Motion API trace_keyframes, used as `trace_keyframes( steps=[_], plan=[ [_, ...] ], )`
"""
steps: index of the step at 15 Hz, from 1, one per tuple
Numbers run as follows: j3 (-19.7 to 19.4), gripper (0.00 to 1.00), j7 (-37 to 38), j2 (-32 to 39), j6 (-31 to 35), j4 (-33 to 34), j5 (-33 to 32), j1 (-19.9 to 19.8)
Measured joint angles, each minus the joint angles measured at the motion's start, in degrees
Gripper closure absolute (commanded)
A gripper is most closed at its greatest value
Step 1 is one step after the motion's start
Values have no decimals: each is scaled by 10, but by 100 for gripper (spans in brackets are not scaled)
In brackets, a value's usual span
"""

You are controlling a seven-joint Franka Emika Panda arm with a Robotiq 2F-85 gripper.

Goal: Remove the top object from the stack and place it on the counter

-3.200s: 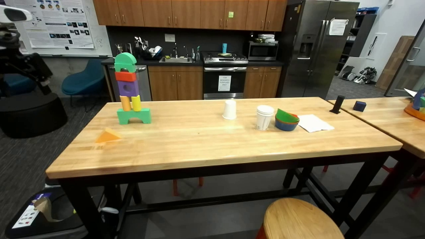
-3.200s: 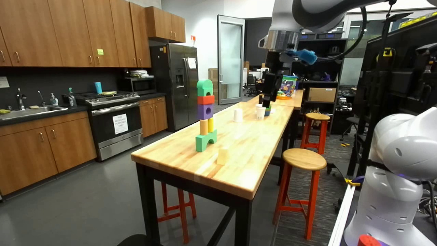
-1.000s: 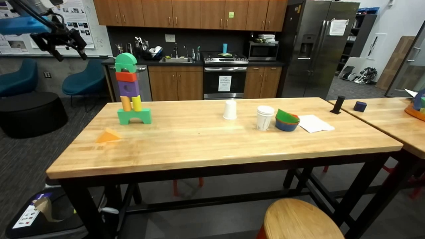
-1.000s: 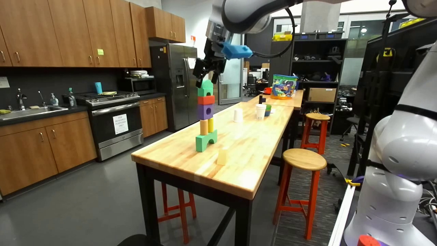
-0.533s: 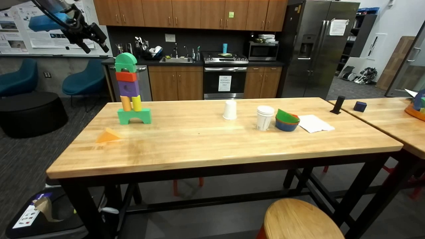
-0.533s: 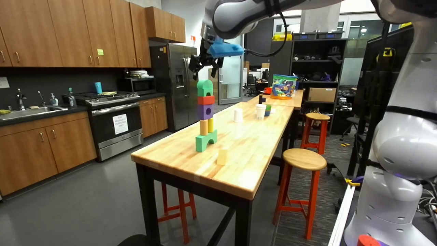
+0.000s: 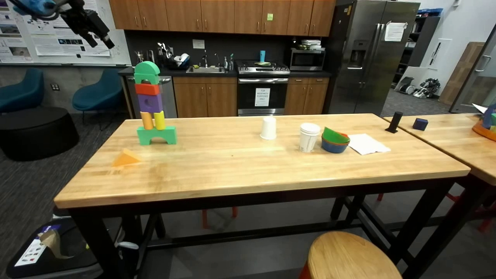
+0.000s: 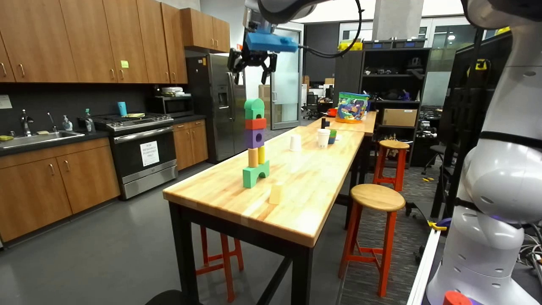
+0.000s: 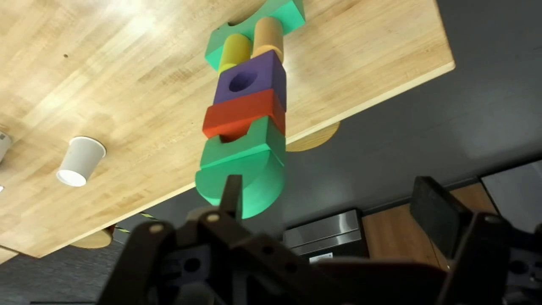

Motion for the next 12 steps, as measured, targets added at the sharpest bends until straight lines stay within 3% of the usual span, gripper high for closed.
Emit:
trace_keyframes(
  steps=[3, 12],
  plan=[
    [4, 0, 58, 3, 24, 7, -2, 7],
    [5, 0, 77, 11, 50, 5, -1, 11]
  ],
)
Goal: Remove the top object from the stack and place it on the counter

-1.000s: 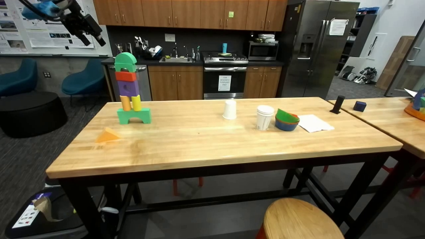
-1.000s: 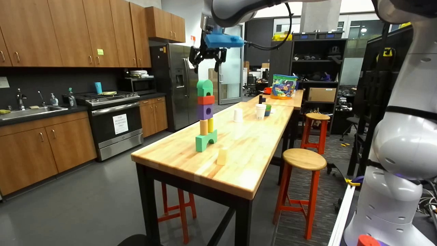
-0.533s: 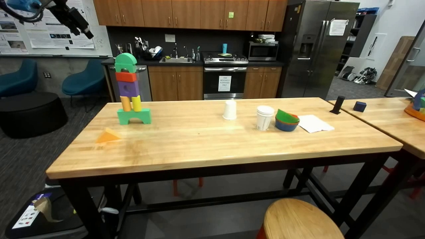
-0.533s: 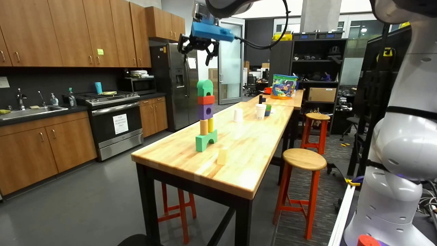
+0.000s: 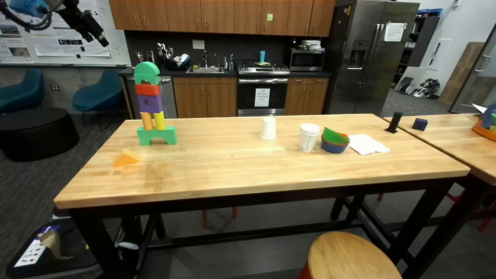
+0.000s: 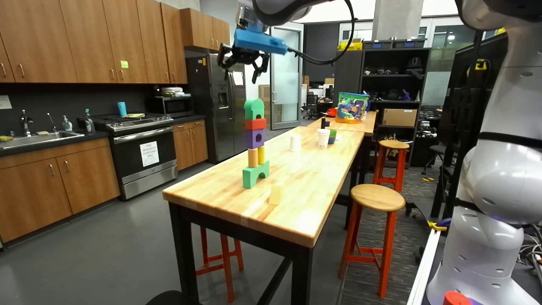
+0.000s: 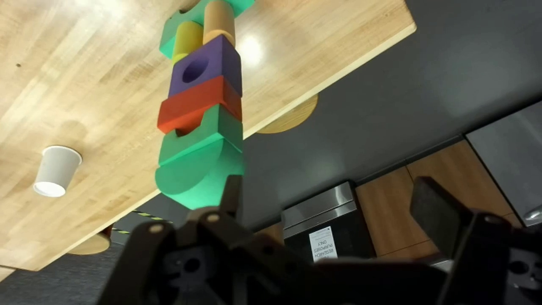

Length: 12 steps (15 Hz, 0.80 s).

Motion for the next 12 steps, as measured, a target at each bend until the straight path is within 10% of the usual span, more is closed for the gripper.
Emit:
trace_keyframes(
  steps=[12],
  plan=[
    [8, 0, 365, 50, -162, 77, 0, 23]
  ],
)
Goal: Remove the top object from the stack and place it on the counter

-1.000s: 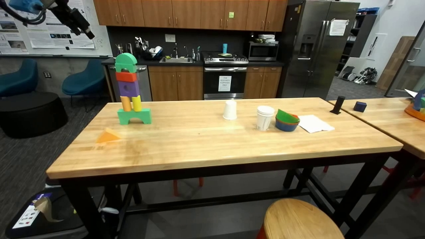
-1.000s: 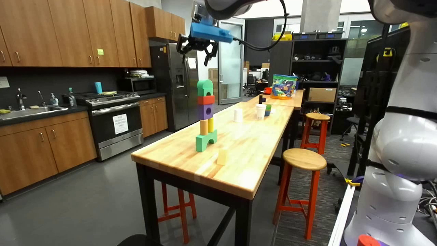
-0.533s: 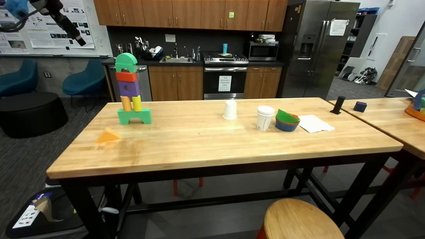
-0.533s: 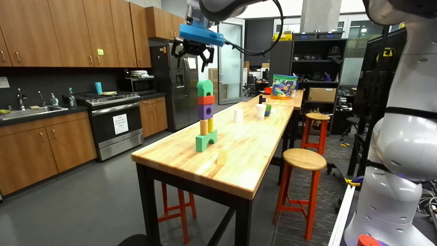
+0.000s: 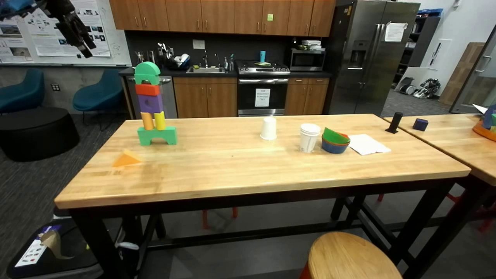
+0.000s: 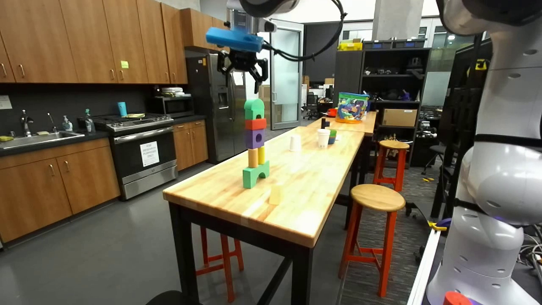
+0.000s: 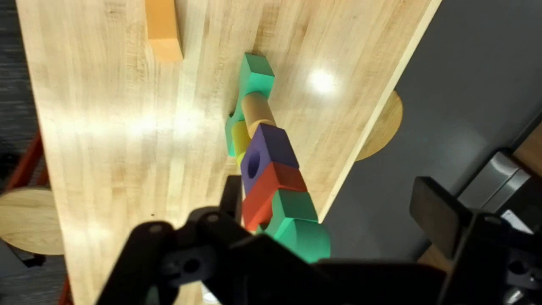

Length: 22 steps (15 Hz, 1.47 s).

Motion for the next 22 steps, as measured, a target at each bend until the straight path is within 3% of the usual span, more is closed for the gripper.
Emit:
trace_keyframes(
  steps=[5, 22],
  plan=[
    [-22, 0, 80, 53, -94, 52, 40, 0],
    [-30, 0, 90, 84, -94, 74, 53, 8]
  ],
)
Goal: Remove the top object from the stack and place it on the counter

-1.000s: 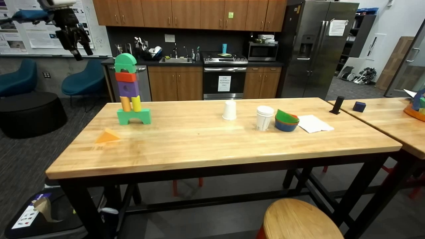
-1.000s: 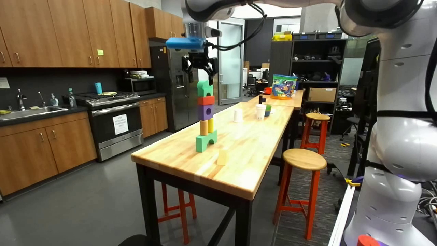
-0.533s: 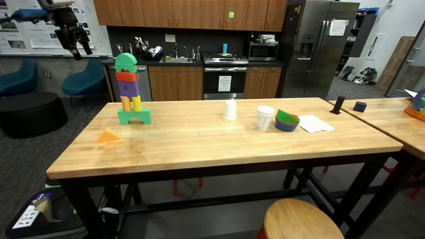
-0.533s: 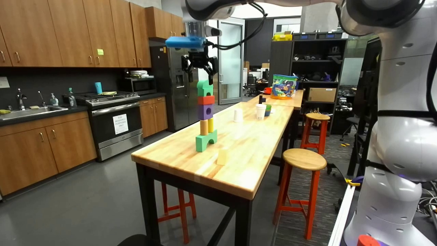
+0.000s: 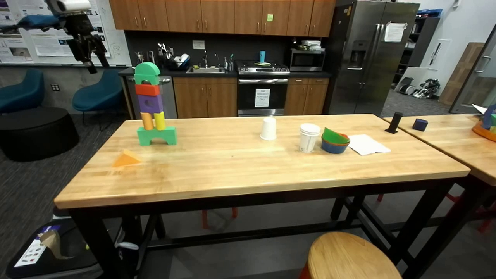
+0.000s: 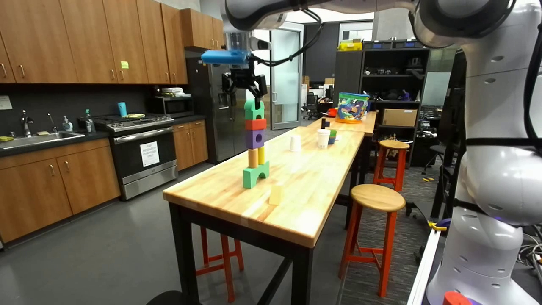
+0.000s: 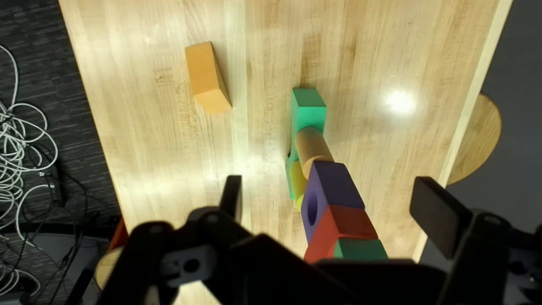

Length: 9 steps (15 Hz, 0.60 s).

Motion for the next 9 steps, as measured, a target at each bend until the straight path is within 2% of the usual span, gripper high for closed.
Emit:
trace_keyframes(
  steps=[9],
  plan=[
    [-46, 0, 0, 32, 8, 69, -6, -3]
  ],
)
